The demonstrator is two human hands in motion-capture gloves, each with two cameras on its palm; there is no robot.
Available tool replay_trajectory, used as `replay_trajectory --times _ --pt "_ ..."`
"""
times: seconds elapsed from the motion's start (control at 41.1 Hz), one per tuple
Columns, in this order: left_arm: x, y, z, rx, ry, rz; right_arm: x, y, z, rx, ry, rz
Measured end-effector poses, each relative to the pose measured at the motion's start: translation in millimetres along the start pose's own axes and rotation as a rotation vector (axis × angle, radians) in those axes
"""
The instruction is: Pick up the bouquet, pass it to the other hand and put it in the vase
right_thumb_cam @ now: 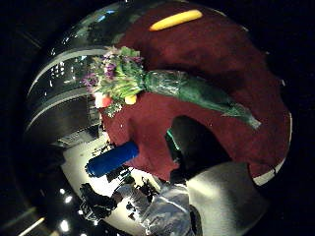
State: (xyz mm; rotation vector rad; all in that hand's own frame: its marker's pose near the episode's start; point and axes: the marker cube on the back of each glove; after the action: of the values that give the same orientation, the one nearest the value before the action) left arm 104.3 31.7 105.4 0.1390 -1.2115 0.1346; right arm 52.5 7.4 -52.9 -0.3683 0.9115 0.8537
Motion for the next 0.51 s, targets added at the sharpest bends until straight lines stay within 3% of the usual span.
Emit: replay_trajectory --times 0.097,0.17,0.243,0.316,0.413,0.511 --pt "4 -15 -6 0.002 -0.012 0.001 2 -25 12 0.100 0.001 -0.081" --pt "11 -32 -8 0.002 -0.012 0.005 3 -23 24 0.042 0.018 -0.031" --pt "15 -49 -8 0.004 -0.021 0.003 1 -31 32 0.088 0.037 -0.059" --pt "20 -69 -9 -0.004 -0.029 -0.004 2 -23 42 0.020 0.063 -0.029" --pt "27 -95 -5 -0.039 -0.035 -0.017 -2 -27 48 0.181 0.085 -0.133" --pt "30 -116 3 -0.076 -0.041 -0.028 -2 -25 54 0.260 0.099 -0.160"
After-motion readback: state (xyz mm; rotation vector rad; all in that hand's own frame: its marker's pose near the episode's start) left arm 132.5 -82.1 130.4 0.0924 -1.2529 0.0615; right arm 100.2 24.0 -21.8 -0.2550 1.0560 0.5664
